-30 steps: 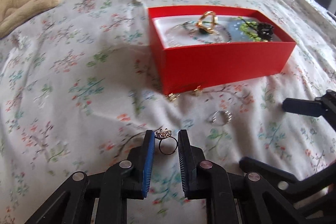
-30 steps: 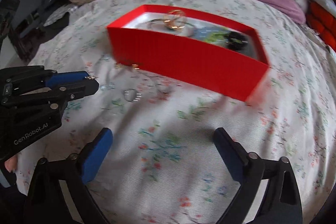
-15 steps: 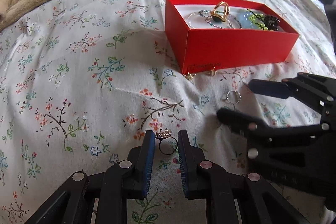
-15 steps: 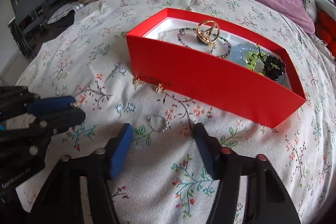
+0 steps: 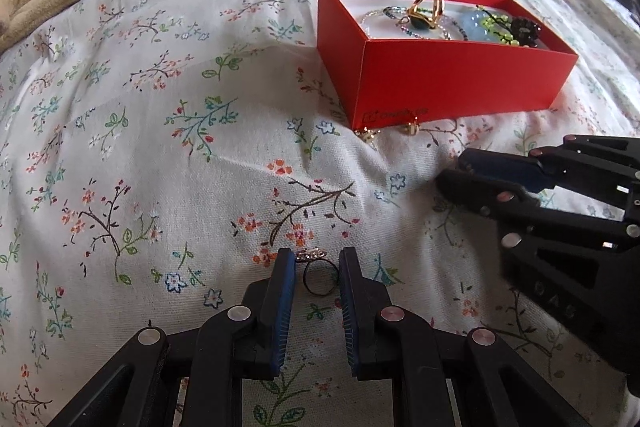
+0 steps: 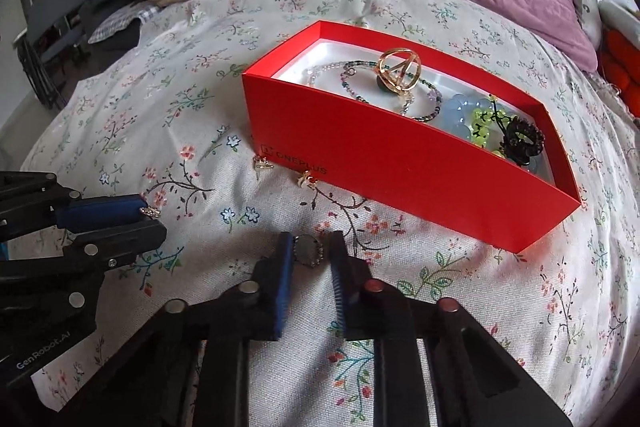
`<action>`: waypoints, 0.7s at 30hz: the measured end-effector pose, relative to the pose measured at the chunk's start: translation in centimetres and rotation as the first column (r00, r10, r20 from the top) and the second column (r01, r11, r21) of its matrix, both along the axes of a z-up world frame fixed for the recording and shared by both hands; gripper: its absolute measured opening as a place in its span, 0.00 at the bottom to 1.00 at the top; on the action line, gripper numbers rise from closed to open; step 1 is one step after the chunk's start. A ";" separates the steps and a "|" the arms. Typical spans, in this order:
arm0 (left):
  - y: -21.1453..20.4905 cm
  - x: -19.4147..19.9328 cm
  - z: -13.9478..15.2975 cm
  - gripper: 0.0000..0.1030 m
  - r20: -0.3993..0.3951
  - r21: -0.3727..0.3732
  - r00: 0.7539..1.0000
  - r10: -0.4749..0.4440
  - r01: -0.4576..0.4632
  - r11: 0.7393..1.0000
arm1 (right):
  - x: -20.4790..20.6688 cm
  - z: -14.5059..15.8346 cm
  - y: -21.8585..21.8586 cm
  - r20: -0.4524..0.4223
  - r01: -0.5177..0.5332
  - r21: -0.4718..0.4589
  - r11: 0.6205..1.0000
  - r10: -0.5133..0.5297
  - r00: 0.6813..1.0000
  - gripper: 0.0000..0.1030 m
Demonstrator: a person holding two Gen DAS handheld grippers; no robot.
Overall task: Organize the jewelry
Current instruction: 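Grasp the small dangling earring with the right tool while the left tool holds the ring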
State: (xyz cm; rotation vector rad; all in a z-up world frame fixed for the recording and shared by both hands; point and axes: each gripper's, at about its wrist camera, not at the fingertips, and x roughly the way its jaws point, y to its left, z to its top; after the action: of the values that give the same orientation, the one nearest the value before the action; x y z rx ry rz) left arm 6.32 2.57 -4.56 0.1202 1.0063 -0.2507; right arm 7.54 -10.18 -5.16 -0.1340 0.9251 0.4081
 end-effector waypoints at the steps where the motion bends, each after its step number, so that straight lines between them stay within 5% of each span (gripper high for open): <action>1: 0.0 0.1 0.0 0.16 0.001 0.002 1.000 0.000 0.000 1.000 | 0.0 0.0 0.0 -0.001 0.001 0.001 1.000 -0.001 1.000 0.13; 21: 0.2 0.4 -0.2 0.16 0.001 0.001 1.000 0.016 -0.016 1.000 | -1.3 0.3 -1.6 -0.016 -0.021 0.038 0.999 0.022 1.000 0.03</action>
State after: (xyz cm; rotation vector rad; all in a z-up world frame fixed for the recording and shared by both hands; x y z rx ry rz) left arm 6.70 2.81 -4.76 0.1128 1.0061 -0.2356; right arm 6.26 -11.73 -4.87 -0.1067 0.9325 0.4470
